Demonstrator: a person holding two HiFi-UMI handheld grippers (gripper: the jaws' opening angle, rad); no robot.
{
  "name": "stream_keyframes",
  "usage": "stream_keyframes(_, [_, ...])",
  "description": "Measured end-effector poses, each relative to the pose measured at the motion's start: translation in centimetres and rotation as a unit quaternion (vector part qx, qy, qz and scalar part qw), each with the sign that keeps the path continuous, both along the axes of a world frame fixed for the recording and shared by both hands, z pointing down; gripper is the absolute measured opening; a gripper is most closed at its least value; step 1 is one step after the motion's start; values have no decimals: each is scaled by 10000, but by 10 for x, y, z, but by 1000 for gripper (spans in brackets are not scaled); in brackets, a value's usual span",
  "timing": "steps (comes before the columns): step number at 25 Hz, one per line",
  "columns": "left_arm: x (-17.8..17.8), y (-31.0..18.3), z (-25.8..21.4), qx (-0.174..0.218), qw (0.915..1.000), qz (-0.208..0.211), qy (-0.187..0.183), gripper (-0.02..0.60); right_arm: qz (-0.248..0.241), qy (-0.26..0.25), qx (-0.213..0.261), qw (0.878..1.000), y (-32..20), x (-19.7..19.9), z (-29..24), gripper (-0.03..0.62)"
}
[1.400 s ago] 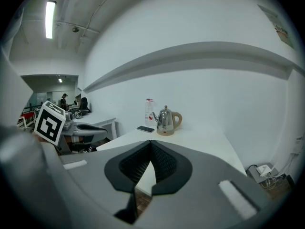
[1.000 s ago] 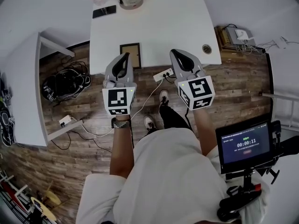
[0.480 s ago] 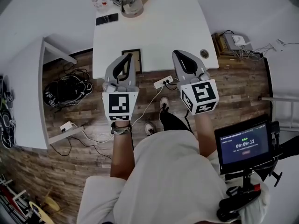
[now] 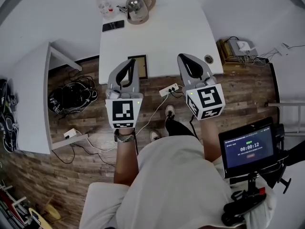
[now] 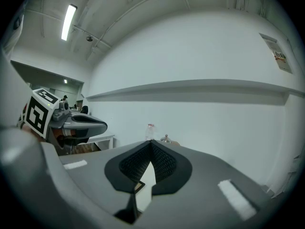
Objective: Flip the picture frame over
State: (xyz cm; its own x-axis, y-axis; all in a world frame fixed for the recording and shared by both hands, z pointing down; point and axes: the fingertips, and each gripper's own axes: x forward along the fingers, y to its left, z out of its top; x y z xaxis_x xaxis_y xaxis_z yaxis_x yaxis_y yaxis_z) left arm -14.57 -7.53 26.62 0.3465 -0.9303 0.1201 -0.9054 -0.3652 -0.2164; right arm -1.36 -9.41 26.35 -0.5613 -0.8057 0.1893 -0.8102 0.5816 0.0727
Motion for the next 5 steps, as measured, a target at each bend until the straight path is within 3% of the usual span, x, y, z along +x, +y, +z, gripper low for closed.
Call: stream_keyframes(5, [-10,1,-5,10,10000,-32,2,3,6,48,1,10000,1,-4,-3,2])
